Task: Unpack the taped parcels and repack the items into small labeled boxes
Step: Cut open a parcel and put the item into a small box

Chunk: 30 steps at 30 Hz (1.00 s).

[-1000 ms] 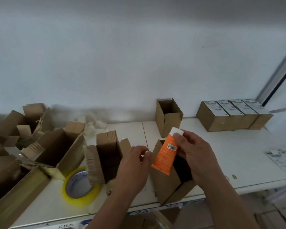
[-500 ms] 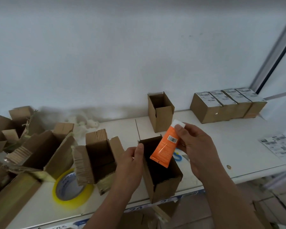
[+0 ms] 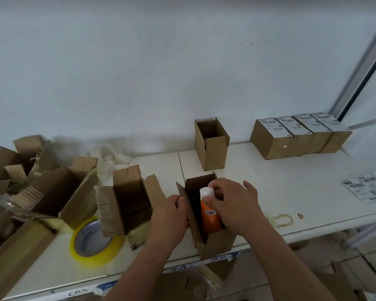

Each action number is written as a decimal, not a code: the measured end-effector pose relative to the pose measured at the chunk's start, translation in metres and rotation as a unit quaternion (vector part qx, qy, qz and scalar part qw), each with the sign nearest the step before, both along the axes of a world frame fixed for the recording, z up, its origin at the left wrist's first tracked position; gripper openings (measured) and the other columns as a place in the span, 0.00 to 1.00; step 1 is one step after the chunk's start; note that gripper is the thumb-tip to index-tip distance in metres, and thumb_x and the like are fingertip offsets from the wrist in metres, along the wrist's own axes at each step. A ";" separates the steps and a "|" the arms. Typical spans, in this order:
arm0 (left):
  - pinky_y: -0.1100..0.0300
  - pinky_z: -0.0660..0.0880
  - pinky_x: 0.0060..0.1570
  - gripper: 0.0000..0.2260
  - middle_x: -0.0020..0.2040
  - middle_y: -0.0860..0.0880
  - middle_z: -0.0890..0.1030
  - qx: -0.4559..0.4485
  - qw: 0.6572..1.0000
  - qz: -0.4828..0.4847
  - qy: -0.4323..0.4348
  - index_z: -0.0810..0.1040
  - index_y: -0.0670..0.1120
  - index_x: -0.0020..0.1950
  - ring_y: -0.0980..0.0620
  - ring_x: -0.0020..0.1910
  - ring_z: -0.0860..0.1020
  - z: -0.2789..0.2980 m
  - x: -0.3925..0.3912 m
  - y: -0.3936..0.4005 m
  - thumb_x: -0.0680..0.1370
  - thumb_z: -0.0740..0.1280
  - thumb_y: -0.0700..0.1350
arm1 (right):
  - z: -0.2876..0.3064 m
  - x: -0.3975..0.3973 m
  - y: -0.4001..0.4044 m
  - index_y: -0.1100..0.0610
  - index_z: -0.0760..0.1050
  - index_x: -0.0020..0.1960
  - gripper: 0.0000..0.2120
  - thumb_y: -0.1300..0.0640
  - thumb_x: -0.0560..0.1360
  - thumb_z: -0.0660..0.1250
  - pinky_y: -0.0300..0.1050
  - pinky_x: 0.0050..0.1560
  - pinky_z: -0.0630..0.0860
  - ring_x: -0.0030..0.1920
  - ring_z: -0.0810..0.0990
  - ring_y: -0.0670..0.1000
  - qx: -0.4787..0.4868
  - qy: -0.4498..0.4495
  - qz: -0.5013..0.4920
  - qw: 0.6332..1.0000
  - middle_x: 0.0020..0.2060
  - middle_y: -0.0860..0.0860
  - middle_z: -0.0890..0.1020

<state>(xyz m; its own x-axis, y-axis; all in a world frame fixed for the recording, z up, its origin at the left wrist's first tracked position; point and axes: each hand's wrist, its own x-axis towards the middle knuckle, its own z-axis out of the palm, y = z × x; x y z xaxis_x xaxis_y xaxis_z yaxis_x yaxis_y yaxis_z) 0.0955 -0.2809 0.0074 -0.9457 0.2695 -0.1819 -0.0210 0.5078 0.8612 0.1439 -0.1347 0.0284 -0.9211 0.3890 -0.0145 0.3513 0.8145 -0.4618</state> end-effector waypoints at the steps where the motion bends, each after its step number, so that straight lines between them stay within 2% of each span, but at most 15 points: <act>1: 0.60 0.79 0.42 0.12 0.43 0.49 0.82 -0.006 1.000 0.003 0.005 0.76 0.53 0.46 0.54 0.41 0.81 0.001 0.000 -0.001 0.85 0.55 0.49 | -0.003 -0.001 0.001 0.41 0.69 0.61 0.13 0.40 0.79 0.60 0.53 0.76 0.46 0.64 0.73 0.44 0.004 -0.007 0.005 1.000 0.60 0.40 0.77; 4: 0.54 0.80 0.45 0.13 0.42 0.47 0.81 -0.013 1.000 0.009 0.011 0.77 0.50 0.46 0.50 0.42 0.81 0.003 0.000 -0.001 0.85 0.56 0.49 | -0.009 -0.005 0.001 0.41 0.69 0.61 0.12 0.40 0.79 0.60 0.53 0.76 0.46 0.63 0.73 0.44 0.013 -0.026 0.013 1.000 0.59 0.41 0.78; 9: 0.53 0.79 0.42 0.13 0.42 0.46 0.81 -0.009 1.000 0.014 -0.002 0.77 0.50 0.46 0.47 0.42 0.81 0.004 -0.002 0.001 0.85 0.56 0.48 | -0.007 -0.013 0.002 0.41 0.71 0.63 0.14 0.40 0.80 0.59 0.54 0.75 0.46 0.63 0.74 0.45 0.034 -0.052 -0.002 0.998 0.59 0.42 0.79; 14: 0.56 0.77 0.39 0.12 0.42 0.45 0.81 0.001 1.000 0.015 -0.008 0.78 0.51 0.47 0.49 0.37 0.78 0.004 -0.003 0.002 0.84 0.56 0.48 | -0.008 -0.013 0.006 0.42 0.71 0.66 0.15 0.43 0.81 0.57 0.55 0.75 0.45 0.66 0.72 0.47 0.067 -0.081 -0.004 0.994 0.62 0.43 0.78; 17: 0.52 0.80 0.44 0.12 0.42 0.47 0.82 0.001 1.000 0.020 -0.003 0.78 0.52 0.46 0.48 0.42 0.81 0.005 -0.005 0.002 0.84 0.56 0.48 | -0.008 -0.016 0.006 0.42 0.71 0.66 0.14 0.44 0.82 0.57 0.56 0.75 0.45 0.66 0.73 0.47 0.056 -0.079 0.001 0.995 0.61 0.43 0.78; 22: 0.50 0.81 0.46 0.12 0.42 0.47 0.82 0.007 1.000 0.027 0.001 0.79 0.51 0.47 0.49 0.43 0.82 0.005 -0.010 0.000 0.84 0.57 0.48 | -0.009 -0.016 0.005 0.41 0.69 0.69 0.16 0.43 0.82 0.56 0.55 0.76 0.45 0.68 0.71 0.46 0.032 -0.071 0.017 0.997 0.64 0.42 0.76; 25: 0.50 0.81 0.45 0.12 0.41 0.46 0.82 0.005 0.999 0.031 0.011 0.79 0.50 0.47 0.48 0.43 0.82 0.004 -0.014 -0.002 0.84 0.57 0.48 | -0.008 -0.016 0.003 0.40 0.72 0.65 0.14 0.43 0.82 0.56 0.53 0.75 0.50 0.63 0.73 0.44 0.013 -0.044 0.036 0.998 0.60 0.41 0.78; 28: 0.52 0.80 0.43 0.13 0.40 0.46 0.82 -0.005 0.999 0.031 0.021 0.79 0.49 0.46 0.47 0.41 0.82 0.004 -0.018 -0.004 0.84 0.57 0.47 | -0.007 -0.017 0.001 0.41 0.73 0.64 0.13 0.44 0.82 0.56 0.50 0.72 0.60 0.53 0.71 0.41 -0.005 -0.027 0.045 0.999 0.57 0.41 0.79; 30: 0.55 0.80 0.40 0.13 0.39 0.46 0.82 -0.011 0.999 0.032 0.021 0.79 0.48 0.47 0.49 0.39 0.81 0.004 -0.020 -0.005 0.84 0.57 0.47 | -0.007 -0.018 0.000 0.41 0.74 0.64 0.13 0.44 0.82 0.56 0.50 0.69 0.66 0.55 0.73 0.43 -0.026 -0.018 0.045 0.998 0.56 0.42 0.79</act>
